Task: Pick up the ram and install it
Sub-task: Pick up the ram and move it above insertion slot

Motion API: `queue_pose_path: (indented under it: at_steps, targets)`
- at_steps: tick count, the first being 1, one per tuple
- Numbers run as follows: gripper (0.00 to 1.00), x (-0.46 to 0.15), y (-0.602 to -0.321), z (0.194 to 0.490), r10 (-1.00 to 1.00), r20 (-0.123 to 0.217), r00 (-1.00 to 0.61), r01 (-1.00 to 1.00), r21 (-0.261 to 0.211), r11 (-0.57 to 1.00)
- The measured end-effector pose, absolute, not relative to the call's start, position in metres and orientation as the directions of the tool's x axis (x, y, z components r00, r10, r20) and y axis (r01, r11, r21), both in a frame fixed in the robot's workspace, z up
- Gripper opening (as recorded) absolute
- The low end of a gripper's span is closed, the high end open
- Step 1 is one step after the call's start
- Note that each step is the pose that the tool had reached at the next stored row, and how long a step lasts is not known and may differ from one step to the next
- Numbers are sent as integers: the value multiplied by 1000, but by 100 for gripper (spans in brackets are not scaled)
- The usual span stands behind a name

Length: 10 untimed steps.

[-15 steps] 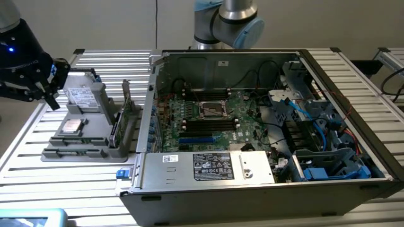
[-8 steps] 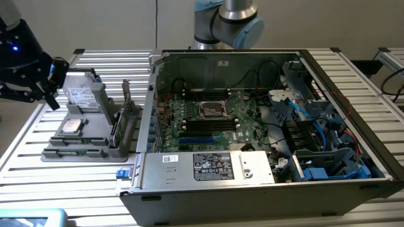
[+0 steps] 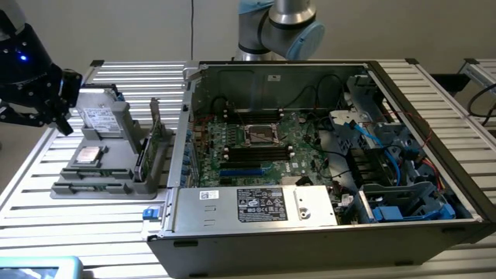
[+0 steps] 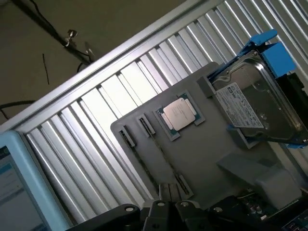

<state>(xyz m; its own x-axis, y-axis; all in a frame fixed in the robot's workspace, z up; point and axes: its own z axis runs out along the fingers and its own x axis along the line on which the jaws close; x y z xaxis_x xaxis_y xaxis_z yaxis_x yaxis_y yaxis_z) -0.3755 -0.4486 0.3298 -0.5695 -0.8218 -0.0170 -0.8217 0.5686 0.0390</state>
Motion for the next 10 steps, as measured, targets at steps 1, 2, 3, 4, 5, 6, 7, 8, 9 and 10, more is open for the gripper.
queue_pose_path:
  at_steps: [1, 2, 3, 4, 5, 6, 7, 8, 9, 10]
  targets:
    - [11, -376, -449, 330, -833, -17, -553, -833, 39, 552]
    - [11, -375, -449, 330, -843, -17, -538, -842, 39, 537]
    - [11, -376, -449, 330, -852, -17, -523, -852, 39, 522]
    - [11, -376, -449, 330, -862, -17, -507, -861, 39, 506]
    - [11, -375, -449, 330, -871, -17, -491, -871, 39, 491]
    - [11, -376, -449, 330, -879, -17, -476, -879, 39, 475]
    - [11, -376, -449, 330, -888, -17, -460, -888, 39, 459]
    - [11, -376, -449, 330, -896, -17, -444, -896, 39, 443]
    - [11, -376, -449, 330, -904, -17, -428, -903, 39, 427]
    - [11, -375, -449, 330, -912, -17, -410, -912, 39, 409]
